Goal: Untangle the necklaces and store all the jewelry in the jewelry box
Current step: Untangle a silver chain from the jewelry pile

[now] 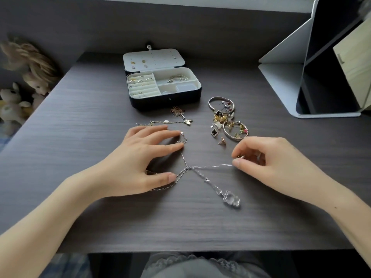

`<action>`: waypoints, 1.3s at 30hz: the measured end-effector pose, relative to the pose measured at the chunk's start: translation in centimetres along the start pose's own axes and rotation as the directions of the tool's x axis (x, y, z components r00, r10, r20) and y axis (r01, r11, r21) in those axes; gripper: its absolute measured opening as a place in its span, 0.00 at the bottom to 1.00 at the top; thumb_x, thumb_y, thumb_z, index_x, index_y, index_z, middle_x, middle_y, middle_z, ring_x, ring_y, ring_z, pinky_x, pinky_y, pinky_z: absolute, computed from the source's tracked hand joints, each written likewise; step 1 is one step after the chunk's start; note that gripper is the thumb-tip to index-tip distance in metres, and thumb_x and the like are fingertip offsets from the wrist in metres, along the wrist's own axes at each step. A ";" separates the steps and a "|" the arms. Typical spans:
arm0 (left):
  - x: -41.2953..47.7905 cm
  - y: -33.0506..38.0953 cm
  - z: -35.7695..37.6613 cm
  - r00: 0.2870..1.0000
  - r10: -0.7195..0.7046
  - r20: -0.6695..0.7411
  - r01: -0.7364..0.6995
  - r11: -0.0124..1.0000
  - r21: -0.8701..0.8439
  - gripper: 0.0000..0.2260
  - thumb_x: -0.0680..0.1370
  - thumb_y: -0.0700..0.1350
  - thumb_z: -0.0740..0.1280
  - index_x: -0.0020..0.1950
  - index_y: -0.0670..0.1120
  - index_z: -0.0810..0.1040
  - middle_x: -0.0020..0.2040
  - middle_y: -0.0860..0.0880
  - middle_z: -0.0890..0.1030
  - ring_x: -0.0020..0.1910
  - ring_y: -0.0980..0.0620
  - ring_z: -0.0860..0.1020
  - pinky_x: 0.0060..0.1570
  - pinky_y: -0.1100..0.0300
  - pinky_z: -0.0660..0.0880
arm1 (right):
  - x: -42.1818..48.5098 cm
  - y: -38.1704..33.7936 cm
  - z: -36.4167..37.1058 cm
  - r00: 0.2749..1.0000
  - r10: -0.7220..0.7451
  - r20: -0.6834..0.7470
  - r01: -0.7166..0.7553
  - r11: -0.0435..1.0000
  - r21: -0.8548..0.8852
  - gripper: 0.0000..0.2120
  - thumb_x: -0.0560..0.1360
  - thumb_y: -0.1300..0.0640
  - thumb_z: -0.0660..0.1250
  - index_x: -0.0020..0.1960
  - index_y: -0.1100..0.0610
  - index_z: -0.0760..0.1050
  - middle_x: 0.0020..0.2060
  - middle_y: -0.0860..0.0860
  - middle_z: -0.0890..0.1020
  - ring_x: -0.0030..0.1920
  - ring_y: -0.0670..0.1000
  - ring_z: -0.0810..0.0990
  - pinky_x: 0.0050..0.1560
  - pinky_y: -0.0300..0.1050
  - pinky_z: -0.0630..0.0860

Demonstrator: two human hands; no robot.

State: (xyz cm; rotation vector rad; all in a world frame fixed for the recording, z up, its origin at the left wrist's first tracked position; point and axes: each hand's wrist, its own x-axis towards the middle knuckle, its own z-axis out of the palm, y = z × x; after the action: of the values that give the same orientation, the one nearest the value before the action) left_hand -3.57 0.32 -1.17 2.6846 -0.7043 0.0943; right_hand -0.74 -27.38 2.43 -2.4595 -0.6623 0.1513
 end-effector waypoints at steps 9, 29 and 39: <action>-0.2 -0.1 0.0 0.999 -0.014 -0.036 0.014 1.000 0.017 0.30 0.71 0.66 0.59 0.69 0.53 0.72 0.71 0.52 0.69 0.72 0.52 0.61 0.70 0.54 0.53 | 0.6 -0.4 1.5 0.985 -0.077 -0.155 0.015 0.932 -0.362 0.05 0.72 0.47 0.68 0.42 0.48 0.77 0.28 0.39 0.70 0.31 0.43 0.71 0.31 0.38 0.64; 1.9 1.8 0.3 0.990 -0.118 -0.072 0.102 0.976 -0.191 0.07 0.67 0.54 0.60 0.37 0.56 0.77 0.39 0.56 0.74 0.42 0.55 0.71 0.48 0.55 0.67 | 3.1 -4.2 4.2 0.986 -0.137 0.095 0.152 0.971 -0.182 0.05 0.73 0.50 0.64 0.39 0.46 0.71 0.35 0.43 0.75 0.41 0.45 0.71 0.44 0.39 0.66; 1.9 1.6 0.0 0.991 -0.122 -0.048 0.105 0.956 -0.276 0.09 0.65 0.55 0.62 0.42 0.57 0.78 0.39 0.59 0.73 0.43 0.60 0.70 0.50 0.58 0.66 | 3.0 -3.2 3.9 0.983 -0.138 0.119 0.150 0.983 -0.104 0.05 0.71 0.51 0.64 0.37 0.44 0.71 0.31 0.41 0.74 0.41 0.43 0.71 0.44 0.33 0.66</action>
State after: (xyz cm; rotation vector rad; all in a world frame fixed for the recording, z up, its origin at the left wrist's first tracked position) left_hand -2.69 -1.83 -0.35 2.4391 -0.5010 0.0496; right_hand -0.50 -21.63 1.14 -2.5133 -0.9178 0.1999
